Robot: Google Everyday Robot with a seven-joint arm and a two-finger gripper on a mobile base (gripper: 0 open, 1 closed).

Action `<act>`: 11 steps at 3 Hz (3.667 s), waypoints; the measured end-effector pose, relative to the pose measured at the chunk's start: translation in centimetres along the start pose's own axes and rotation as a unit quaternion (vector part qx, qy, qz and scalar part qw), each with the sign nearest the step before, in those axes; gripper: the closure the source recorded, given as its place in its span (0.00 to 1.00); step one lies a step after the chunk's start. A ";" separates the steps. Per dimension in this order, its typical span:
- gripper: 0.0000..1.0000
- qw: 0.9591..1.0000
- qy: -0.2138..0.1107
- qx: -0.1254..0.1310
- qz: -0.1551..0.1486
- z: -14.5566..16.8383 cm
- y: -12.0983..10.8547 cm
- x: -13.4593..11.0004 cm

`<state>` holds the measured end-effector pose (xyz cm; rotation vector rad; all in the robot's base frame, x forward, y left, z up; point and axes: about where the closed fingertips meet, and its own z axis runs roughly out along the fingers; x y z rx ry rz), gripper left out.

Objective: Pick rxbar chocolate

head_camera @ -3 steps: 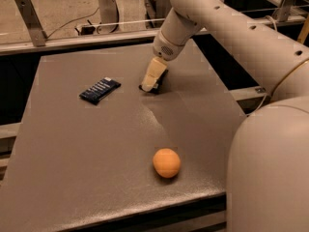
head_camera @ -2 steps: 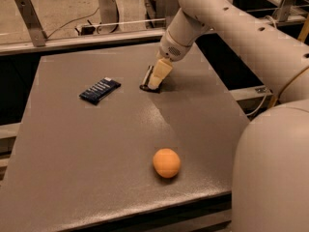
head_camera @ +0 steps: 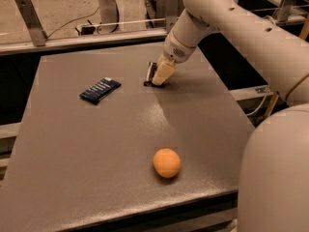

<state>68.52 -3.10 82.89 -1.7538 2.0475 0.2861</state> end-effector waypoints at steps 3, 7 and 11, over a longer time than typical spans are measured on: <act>1.00 0.998 -0.046 -0.020 -0.022 -1.7 0.7 -1.3; 1.00 0.991 -0.132 -0.001 -0.032 -10.3 0.7 -2.0; 1.00 0.983 -0.166 0.024 -0.075 -11.6 2.3 -6.5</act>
Offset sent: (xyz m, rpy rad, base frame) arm -0.0147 0.0111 0.0119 0.0180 0.0074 0.0936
